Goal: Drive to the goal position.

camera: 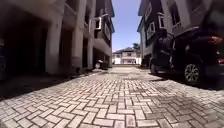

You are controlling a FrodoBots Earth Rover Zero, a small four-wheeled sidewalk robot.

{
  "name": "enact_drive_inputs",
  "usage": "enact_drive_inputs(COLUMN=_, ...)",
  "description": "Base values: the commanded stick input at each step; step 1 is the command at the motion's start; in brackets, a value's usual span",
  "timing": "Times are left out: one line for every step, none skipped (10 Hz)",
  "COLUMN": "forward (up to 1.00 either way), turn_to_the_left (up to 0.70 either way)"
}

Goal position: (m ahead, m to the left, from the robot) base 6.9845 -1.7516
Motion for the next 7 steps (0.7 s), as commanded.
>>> enact_drive_inputs(forward=0.5, turn_to_the_left=0.0)
enact_drive_inputs(forward=0.5, turn_to_the_left=0.0)
enact_drive_inputs(forward=0.5, turn_to_the_left=0.0)
enact_drive_inputs(forward=0.5, turn_to_the_left=0.0)
enact_drive_inputs(forward=0.5, turn_to_the_left=0.0)
enact_drive_inputs(forward=0.5, turn_to_the_left=0.0)
enact_drive_inputs(forward=0.5, turn_to_the_left=0.0)
